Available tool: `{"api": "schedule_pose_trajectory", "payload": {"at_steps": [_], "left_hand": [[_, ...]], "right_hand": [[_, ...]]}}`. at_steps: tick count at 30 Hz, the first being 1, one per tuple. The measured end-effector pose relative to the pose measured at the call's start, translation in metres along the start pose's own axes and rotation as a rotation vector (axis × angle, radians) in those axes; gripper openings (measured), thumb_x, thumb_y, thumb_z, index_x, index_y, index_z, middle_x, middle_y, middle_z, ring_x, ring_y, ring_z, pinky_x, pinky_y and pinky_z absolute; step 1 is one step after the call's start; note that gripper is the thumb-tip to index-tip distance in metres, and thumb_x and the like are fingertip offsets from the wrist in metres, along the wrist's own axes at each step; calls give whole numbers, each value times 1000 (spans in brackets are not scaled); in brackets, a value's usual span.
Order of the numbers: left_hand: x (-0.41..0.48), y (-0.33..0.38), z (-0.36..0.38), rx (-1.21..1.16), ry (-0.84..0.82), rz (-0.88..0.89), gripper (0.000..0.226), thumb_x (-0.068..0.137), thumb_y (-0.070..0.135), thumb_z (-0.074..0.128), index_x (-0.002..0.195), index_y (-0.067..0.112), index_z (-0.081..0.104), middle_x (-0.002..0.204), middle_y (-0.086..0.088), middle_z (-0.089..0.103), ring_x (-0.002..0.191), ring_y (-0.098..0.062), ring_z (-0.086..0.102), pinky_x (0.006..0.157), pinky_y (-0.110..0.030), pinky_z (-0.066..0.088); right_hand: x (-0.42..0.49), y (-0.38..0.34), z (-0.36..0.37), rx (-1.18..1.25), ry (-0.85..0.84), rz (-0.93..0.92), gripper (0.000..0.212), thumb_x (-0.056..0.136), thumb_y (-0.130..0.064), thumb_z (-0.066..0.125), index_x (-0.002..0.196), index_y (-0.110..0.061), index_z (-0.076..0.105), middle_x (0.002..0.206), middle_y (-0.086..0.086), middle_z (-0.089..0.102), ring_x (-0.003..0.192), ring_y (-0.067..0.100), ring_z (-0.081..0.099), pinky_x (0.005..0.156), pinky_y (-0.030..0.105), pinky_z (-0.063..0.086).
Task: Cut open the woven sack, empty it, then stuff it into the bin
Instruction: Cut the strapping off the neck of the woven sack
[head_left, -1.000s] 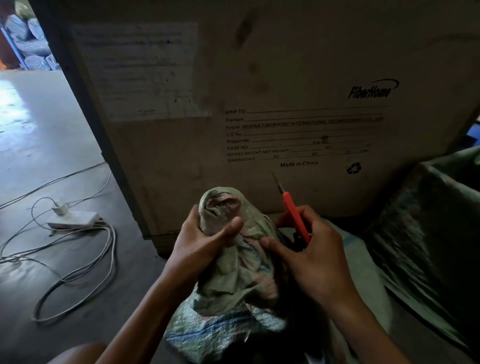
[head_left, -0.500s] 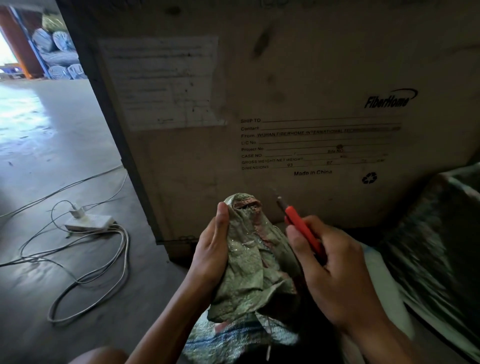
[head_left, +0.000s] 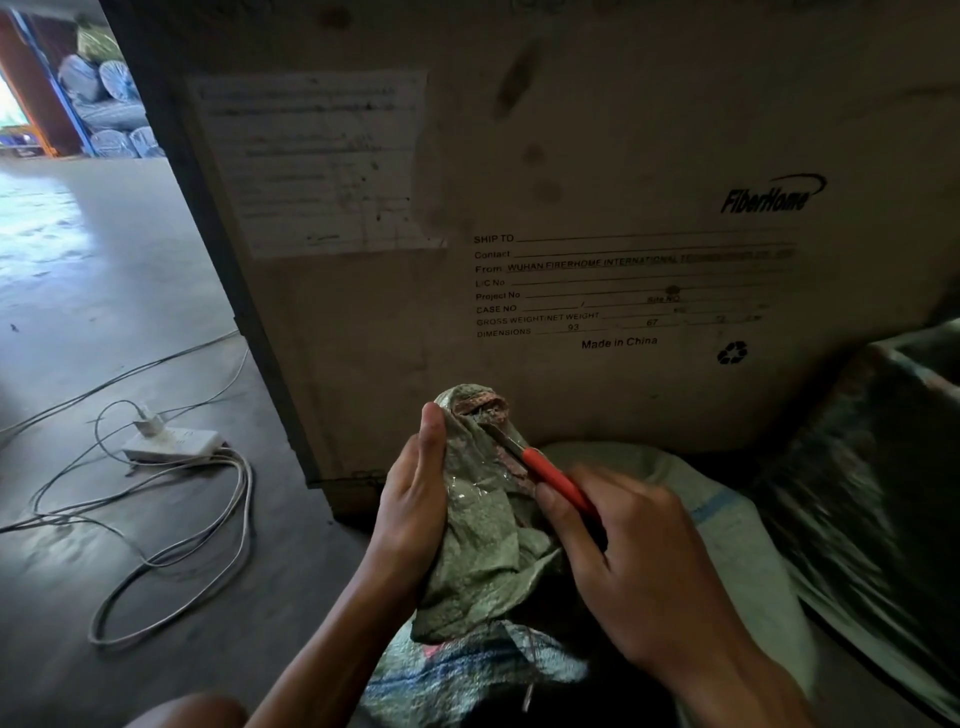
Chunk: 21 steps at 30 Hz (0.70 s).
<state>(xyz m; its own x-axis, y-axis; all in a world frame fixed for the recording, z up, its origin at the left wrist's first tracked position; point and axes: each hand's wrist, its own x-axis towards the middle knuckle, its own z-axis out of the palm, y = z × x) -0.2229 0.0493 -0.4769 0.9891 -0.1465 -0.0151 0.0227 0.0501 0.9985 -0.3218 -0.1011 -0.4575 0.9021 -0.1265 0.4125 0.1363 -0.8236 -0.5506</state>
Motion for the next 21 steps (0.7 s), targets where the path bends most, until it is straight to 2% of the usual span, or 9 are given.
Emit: {"api": "schedule_pose_trajectory", "payload": {"at_steps": [4,8,10,14,17,19,21], "left_hand": [[0,0,0,-24,9,-24,89,73,83,44,112,7,69,113,-24,72,108,-38,70,100,-61,51],[0,-1,3,-35,26,-3,104,72,89,46,116,-3,62,118,-33,65,112,-46,65,98,-64,50],[-1,-1,4,-31,27,4,107,67,92,48,116,-2,61,117,-34,64,112,-47,64,98,-65,50],[-1,-3,4,29,68,62,117,60,98,47,109,-8,58,100,-29,64,93,-44,63,91,-67,51],[4,0,-6,-28,98,68,94,82,81,48,105,-9,62,102,-38,67,94,-54,66,88,-69,53],[13,0,-18,-26,134,79,80,90,69,44,101,-7,66,91,-31,71,78,-41,69,74,-52,62],[21,0,-30,-10,150,106,73,93,64,43,94,-3,70,78,-14,75,67,-24,69,56,-30,60]], "right_hand": [[1,-3,-1,-6,-12,-12,33,96,-59,36,88,-36,57,74,-17,54,66,3,55,55,21,45],[1,-3,0,-18,-33,14,33,96,-55,39,91,-31,62,77,-15,57,68,6,57,59,32,50],[1,-4,0,-19,-36,26,33,96,-53,40,92,-30,63,78,-15,57,68,6,57,60,33,51],[1,-4,0,-57,-63,45,33,97,-53,40,96,-30,64,78,-13,58,69,7,58,60,31,50],[-1,-2,0,-142,-102,64,33,99,-53,40,101,-31,65,84,-10,63,75,10,62,61,31,48],[-2,2,-1,-211,-180,111,36,99,-55,39,99,-31,65,84,-7,66,78,14,64,61,31,44],[-3,8,-5,-215,-284,162,38,98,-56,40,89,-28,65,75,-5,65,73,13,64,61,33,44]]}}
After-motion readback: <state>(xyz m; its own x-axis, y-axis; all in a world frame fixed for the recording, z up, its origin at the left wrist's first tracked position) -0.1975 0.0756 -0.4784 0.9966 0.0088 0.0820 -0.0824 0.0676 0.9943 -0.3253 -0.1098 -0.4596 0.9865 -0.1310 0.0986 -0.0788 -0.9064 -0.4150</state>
